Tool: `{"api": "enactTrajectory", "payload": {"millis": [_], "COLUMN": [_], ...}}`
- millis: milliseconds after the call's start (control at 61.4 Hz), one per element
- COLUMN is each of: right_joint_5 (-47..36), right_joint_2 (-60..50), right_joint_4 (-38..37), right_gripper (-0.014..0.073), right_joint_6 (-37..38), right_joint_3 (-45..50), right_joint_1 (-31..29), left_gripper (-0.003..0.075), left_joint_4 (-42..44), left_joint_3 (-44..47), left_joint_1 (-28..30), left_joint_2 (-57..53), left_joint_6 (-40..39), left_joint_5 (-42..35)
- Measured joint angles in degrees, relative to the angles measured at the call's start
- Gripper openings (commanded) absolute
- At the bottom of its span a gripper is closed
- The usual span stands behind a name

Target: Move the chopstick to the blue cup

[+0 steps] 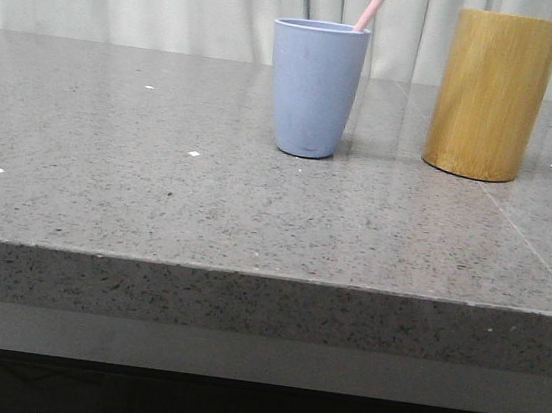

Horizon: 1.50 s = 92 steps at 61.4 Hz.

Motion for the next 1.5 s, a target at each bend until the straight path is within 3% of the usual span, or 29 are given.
{"api": "enactTrajectory", "payload": {"millis": [1140,1498], "right_joint_5": [3.95,3.95], "right_joint_2": [0.0,0.0], "right_joint_4": [-2.22,1.92], "right_gripper": [-0.0068,-0.0068], "right_joint_6": [-0.23,-5.38], "right_joint_3": [0.0,0.0], "right_joint_1": [0.0,0.0], "left_gripper": [-0.0019,-0.0019], "left_joint_4": [0.0,0.0], "left_joint_3": [0.0,0.0], "left_joint_1": [0.0,0.0], "left_joint_2": [0.0,0.0], "left_joint_6": [-0.2,-0.2], "left_joint_5": [0.0,0.0]}}
